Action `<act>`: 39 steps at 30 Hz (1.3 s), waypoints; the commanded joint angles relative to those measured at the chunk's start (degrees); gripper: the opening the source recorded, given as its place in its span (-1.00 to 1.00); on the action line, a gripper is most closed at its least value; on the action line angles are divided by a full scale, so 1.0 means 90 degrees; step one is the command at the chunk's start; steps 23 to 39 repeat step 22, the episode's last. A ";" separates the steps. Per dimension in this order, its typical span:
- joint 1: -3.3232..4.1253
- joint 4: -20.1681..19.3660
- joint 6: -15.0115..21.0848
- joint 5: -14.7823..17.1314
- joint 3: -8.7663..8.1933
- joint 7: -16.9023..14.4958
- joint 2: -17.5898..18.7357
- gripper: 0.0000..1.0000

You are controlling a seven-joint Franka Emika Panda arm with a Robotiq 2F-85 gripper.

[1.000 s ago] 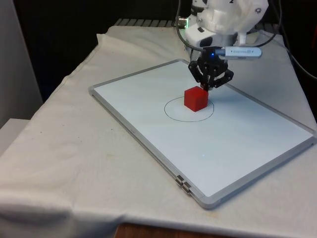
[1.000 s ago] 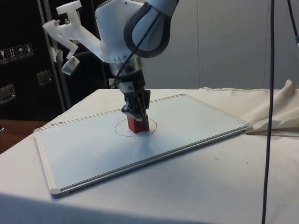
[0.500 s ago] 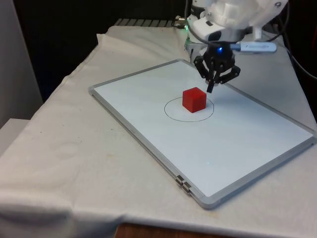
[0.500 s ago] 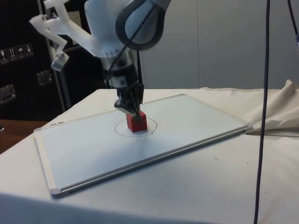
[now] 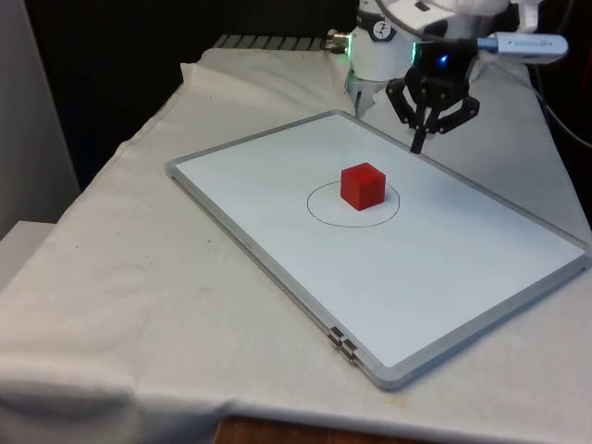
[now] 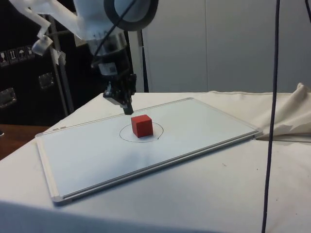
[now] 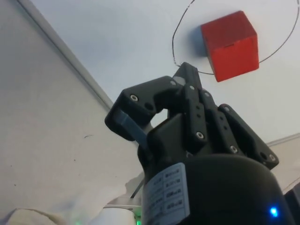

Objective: Push the cube into the marked area.

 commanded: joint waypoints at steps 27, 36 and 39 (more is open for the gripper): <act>-0.0019 0.0707 -0.0732 0.0045 0.0019 -0.0331 -0.0223 -1.00; -0.0019 0.0707 -0.0732 0.0045 0.0019 -0.0331 -0.0223 -1.00; -0.0019 0.0707 -0.0732 0.0045 0.0019 -0.0331 -0.0223 -1.00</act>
